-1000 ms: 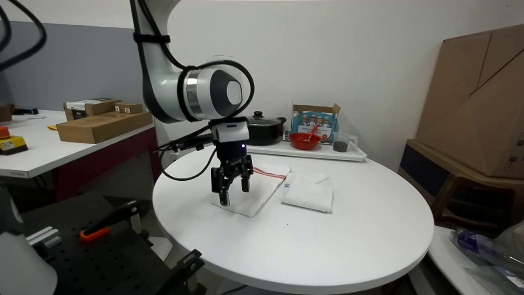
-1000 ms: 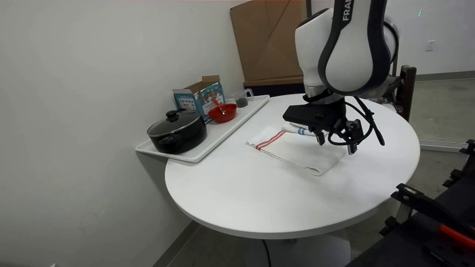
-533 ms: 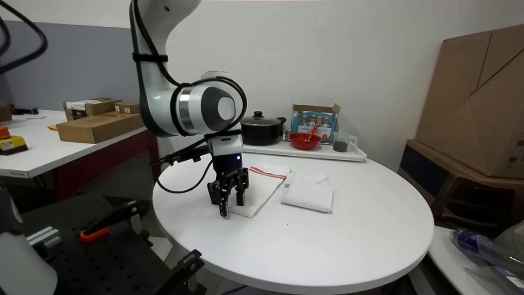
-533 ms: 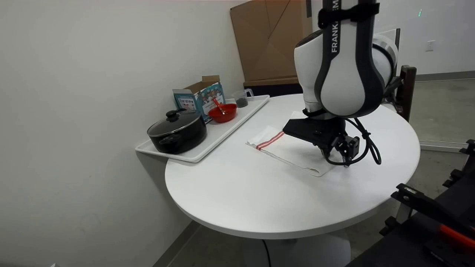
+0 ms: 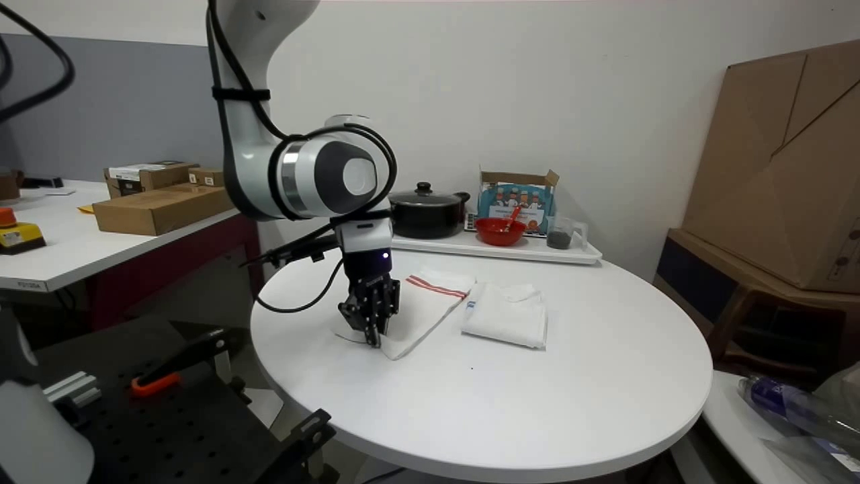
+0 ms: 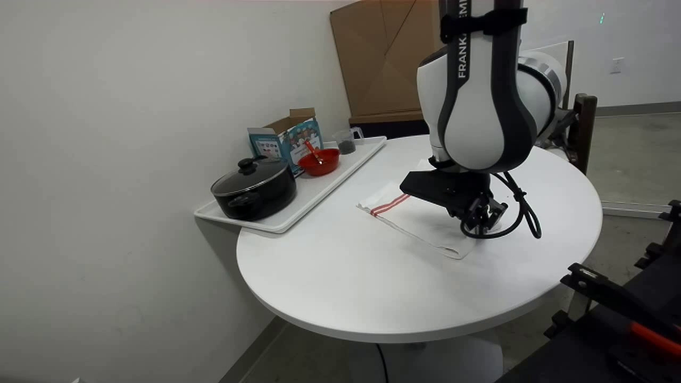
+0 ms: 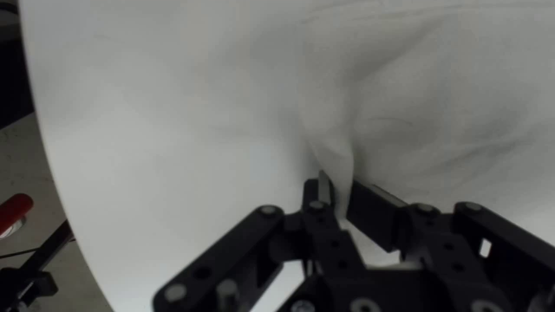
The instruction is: Fold the right and left towels respectively
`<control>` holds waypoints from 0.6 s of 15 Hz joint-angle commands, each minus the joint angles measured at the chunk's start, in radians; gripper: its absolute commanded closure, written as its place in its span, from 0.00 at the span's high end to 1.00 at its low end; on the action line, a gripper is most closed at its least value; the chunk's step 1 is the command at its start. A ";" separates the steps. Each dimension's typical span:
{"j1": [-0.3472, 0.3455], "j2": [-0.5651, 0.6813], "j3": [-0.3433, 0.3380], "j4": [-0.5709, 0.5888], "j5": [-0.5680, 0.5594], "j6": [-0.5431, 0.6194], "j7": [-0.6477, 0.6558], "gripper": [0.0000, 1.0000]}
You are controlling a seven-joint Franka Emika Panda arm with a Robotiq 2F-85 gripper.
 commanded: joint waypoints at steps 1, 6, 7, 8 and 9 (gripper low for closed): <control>-0.006 -0.106 0.023 -0.084 0.055 -0.045 -0.081 0.07; -0.006 -0.279 0.031 -0.201 0.029 -0.172 -0.104 0.09; -0.012 -0.314 0.034 -0.216 0.016 -0.200 -0.096 0.09; -0.014 -0.354 0.035 -0.229 -0.004 -0.228 -0.079 0.09; -0.026 -0.389 0.044 -0.234 -0.021 -0.255 -0.066 0.09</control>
